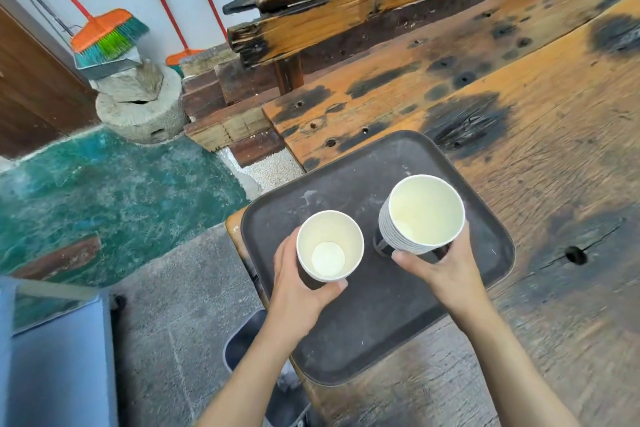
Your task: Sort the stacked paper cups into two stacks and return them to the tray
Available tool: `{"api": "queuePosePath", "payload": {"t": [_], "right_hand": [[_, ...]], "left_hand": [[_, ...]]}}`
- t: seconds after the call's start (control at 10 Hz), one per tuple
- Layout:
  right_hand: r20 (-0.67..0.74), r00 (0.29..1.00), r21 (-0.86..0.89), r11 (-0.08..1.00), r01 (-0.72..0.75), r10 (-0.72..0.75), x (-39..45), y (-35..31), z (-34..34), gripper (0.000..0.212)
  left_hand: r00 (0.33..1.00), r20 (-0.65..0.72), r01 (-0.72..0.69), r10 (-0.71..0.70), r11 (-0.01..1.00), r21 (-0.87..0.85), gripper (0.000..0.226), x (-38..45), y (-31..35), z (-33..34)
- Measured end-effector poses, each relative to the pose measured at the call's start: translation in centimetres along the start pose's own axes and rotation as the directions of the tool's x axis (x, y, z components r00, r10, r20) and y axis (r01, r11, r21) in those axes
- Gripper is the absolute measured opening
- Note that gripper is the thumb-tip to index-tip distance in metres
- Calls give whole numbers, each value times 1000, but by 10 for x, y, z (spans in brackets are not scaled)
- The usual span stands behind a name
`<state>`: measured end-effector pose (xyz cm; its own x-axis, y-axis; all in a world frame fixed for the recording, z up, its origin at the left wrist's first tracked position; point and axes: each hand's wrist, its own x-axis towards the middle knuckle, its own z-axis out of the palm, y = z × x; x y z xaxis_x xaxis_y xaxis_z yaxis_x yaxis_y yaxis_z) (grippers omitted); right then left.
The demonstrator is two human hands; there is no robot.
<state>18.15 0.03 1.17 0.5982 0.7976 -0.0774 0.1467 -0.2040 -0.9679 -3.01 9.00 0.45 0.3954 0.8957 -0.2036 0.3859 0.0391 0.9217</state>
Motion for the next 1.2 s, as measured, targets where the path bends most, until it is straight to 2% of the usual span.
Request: {"api": "queuePosePath", "payload": {"t": [0.2,0.5,0.8,0.9,1.0,1.1,1.2], "right_hand": [[-41,998,11,999,-44,44,0,6,4,93],[-32,999,-15,1000,-4,3,5,8,4,90],[19,998,53,996,-68,67,6,9,0,86],[44,996,60,995,-77,74,5,10,-1,90],[65,995,34,997,-75,73,2,13,-4,95],[34,997,27,997,-74,73,-6,16,-5,95],[-90,993,21,997,-70,72,-22,9,-6,90]], "left_hand": [[997,72,13,-7,997,-82,95,4,-11,3],[999,45,9,-5,996,-86,93,8,-22,11],[999,43,28,-23,994,-103,94,5,-20,14],[998,67,18,-11,994,-107,101,1,-13,11],[994,89,72,-65,994,-79,120,-8,-10,2],[990,70,124,-120,991,-53,115,-24,-7,-11],[995,14,104,-103,991,-82,88,-40,-4,-27]]}}
